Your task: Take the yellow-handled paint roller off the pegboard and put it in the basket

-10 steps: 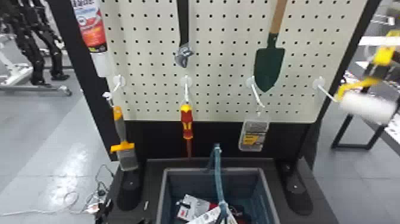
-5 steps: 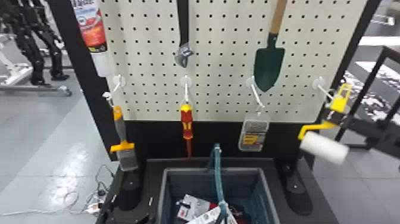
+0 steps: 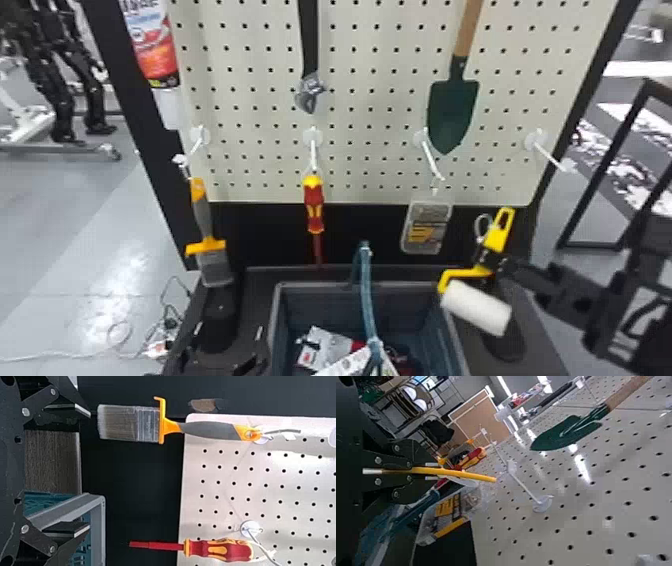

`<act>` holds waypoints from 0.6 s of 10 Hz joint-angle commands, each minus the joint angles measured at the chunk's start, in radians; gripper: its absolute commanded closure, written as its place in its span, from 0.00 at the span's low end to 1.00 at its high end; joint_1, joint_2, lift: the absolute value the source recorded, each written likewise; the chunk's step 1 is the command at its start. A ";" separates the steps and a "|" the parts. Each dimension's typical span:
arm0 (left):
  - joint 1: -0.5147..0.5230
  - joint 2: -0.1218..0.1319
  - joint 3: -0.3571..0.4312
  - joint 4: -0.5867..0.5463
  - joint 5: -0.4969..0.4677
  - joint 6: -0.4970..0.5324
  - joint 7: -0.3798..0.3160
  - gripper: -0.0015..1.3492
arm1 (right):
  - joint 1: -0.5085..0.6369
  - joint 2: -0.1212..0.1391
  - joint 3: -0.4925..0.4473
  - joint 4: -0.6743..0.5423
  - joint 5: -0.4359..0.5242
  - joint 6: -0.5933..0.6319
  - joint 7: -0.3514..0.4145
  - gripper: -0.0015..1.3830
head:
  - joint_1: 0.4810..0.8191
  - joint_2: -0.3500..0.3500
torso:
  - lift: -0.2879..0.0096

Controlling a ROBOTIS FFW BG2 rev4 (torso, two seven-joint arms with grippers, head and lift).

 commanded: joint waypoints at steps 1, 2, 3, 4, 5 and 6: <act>-0.006 -0.004 -0.003 0.002 0.005 -0.002 0.000 0.22 | -0.017 0.029 0.062 0.036 0.032 -0.008 0.018 0.93 | 0.20 0.50 | 0.63; -0.010 -0.004 -0.011 0.005 0.009 -0.003 0.003 0.22 | -0.028 0.045 0.114 0.065 0.038 -0.018 0.041 0.93 | 0.20 0.50 | 0.63; -0.012 -0.004 -0.014 0.009 0.014 -0.007 0.008 0.22 | -0.037 0.064 0.151 0.102 0.052 -0.034 0.072 0.93 | 0.20 0.50 | 0.63; -0.015 -0.003 -0.016 0.010 0.014 -0.010 0.008 0.22 | -0.040 0.071 0.187 0.128 0.060 -0.038 0.086 0.93 | 0.20 0.50 | 0.63; -0.018 0.000 -0.017 0.013 0.017 -0.010 0.009 0.22 | -0.042 0.077 0.205 0.153 0.066 -0.051 0.092 0.93 | 0.20 0.50 | 0.63; -0.018 0.000 -0.020 0.015 0.017 -0.011 0.009 0.22 | -0.050 0.078 0.229 0.182 0.075 -0.061 0.103 0.93 | 0.20 0.50 | 0.63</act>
